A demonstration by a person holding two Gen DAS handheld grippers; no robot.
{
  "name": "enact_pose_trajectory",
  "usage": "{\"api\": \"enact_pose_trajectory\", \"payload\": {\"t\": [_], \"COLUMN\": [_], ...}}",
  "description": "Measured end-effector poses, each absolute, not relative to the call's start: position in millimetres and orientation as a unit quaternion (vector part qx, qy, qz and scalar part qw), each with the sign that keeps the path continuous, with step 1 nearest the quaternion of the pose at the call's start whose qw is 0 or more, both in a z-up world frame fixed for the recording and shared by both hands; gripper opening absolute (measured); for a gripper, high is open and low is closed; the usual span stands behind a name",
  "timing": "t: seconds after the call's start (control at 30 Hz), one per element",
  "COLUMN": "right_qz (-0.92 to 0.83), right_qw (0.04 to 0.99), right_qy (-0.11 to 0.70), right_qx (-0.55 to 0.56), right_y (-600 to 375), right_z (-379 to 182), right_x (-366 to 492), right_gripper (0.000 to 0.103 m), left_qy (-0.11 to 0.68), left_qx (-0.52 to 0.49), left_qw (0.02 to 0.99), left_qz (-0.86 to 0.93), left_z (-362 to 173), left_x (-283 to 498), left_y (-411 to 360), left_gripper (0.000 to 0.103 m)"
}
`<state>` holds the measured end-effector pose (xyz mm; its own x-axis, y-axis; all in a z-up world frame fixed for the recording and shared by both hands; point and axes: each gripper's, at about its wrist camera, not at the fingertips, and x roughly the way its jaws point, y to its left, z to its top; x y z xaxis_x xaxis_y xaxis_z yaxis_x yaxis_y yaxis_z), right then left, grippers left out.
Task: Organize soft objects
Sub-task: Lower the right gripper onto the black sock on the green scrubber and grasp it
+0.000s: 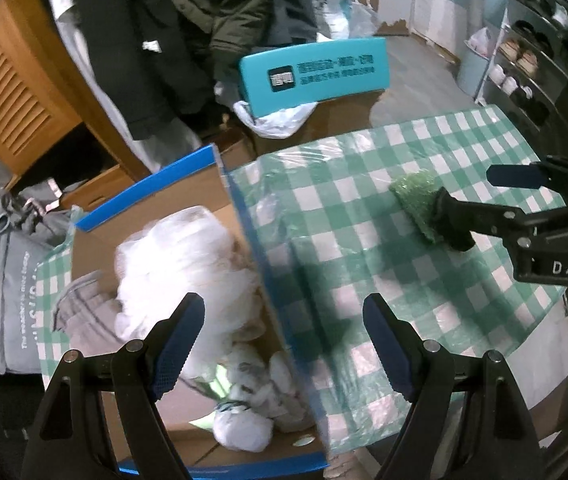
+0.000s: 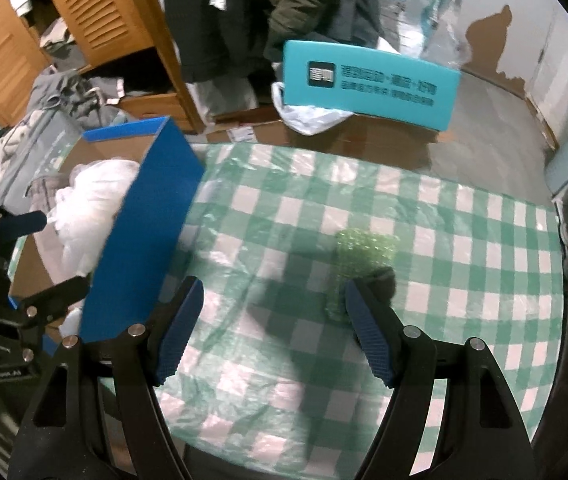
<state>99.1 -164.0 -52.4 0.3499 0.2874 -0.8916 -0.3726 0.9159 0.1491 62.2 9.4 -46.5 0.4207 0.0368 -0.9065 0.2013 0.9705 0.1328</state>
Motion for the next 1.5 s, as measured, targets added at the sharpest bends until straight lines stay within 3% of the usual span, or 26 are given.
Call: {"api": "enact_pose_trajectory", "payload": {"t": [0.63,1.4,1.47,1.5], "right_qz": [0.140,0.137,0.141,0.143], "right_qw": [0.810,0.777,0.776,0.775], "right_qy": [0.569,0.614,0.614,0.615], "right_qx": [-0.018,-0.025,-0.027,-0.027], "right_y": [-232.4,-226.1,-225.0,-224.7], "right_z": [-99.0,-178.2,-180.7,-181.9], "right_x": [123.9,150.7,151.8,151.9], "right_gripper": [0.074,0.074,0.069,0.058], "left_qy": [0.572,0.617,0.622,0.623], "left_qx": [0.115,0.118,0.113,0.111], "left_qw": [0.809,0.774,0.771,0.770], "left_qz": [-0.071,-0.073,-0.074,-0.076], "left_z": [-93.6,-156.0,-157.9,-158.4], "left_x": [97.7,132.2,133.4,134.4], "left_y": [-47.8,-78.2,-78.4,-78.9], "left_gripper": [0.083,0.083,0.083,0.083]}}
